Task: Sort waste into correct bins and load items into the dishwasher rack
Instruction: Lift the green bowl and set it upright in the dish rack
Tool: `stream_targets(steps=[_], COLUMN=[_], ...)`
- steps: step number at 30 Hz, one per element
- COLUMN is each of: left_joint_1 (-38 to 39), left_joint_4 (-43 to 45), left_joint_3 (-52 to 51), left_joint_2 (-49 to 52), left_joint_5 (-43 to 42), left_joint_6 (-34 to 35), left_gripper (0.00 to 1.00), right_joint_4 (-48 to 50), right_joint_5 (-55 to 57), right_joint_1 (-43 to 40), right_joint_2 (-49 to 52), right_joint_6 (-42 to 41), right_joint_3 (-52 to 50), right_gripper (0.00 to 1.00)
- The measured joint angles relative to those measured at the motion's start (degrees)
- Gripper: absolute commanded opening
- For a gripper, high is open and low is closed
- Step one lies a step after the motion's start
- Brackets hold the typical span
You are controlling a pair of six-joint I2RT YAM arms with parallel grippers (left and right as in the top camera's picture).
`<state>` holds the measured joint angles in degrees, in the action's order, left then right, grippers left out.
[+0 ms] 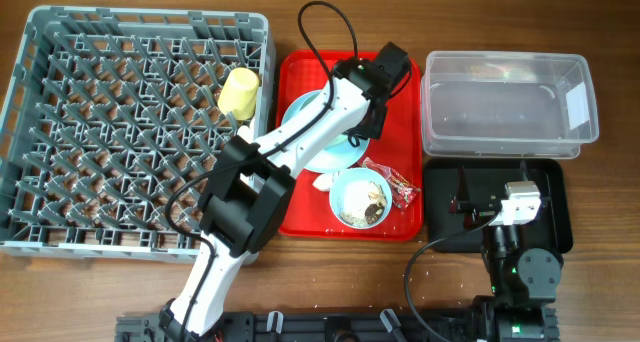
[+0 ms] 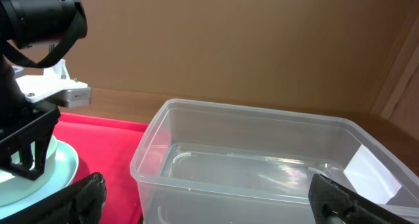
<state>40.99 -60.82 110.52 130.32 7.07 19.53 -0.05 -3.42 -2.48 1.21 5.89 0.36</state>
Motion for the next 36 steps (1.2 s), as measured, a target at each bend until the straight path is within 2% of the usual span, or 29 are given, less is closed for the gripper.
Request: stream_targets(steps=[2,10,12,19,22,24,27,29,31,32,34,36], left_joint_1=[0.0,0.0,0.0,0.0,-1.3,-4.5,-13.6,-25.3,-32.1,-37.8,-41.4,-45.3], left_joint_4=[-0.3,-0.4,0.1,0.8,-3.3,-7.0,-12.0,-20.9,-30.9,-35.3,-35.1,-35.3], left_joint_3=[0.0,0.0,-1.3,-2.4,0.8,3.8,6.9,8.0,8.3,6.5,3.4,-4.2], left_joint_2=[0.0,0.0,0.0,0.0,-1.7,-7.9,-21.1,-29.2,-29.7,-28.7,-28.2,-28.1], left_joint_5=[0.0,0.0,0.0,1.9,0.1,-7.7,-22.3,-36.7,-46.0,-51.9,-55.8,-61.3], left_joint_6=[0.2,0.2,0.2,0.4,1.0,0.9,-1.2,-7.0,-15.2,-23.1,-28.5,-35.4], left_gripper=[0.15,0.14,0.04,0.04,0.04,0.04,0.04,0.04,0.04,0.04,0.04,0.04], right_joint_4=[0.0,0.0,0.0,0.0,0.0,0.0,0.0,0.0,0.0,0.0,0.0,0.0], right_joint_5=[0.0,0.0,0.0,0.0,0.0,0.0,0.0,0.0,0.0,0.0,0.0,0.0], right_joint_1=[0.0,0.0,0.0,0.0,0.0,0.0,0.0,0.0,0.0,0.0,0.0,0.0], right_joint_2=[0.0,0.0,0.0,0.0,0.0,0.0,0.0,0.0,0.0,0.0,0.0,0.0], right_joint_6=[0.0,0.0,0.0,0.0,0.0,0.0,0.0,0.0,0.0,0.0,0.0,0.0], right_joint_3=[0.0,0.0,0.0,0.0,0.0,0.0,0.0,0.0,0.0,0.0,0.0,0.0], right_gripper=[1.0,1.0,1.0,1.0,1.0,1.0,1.0,1.0,1.0,1.0,1.0,1.0])
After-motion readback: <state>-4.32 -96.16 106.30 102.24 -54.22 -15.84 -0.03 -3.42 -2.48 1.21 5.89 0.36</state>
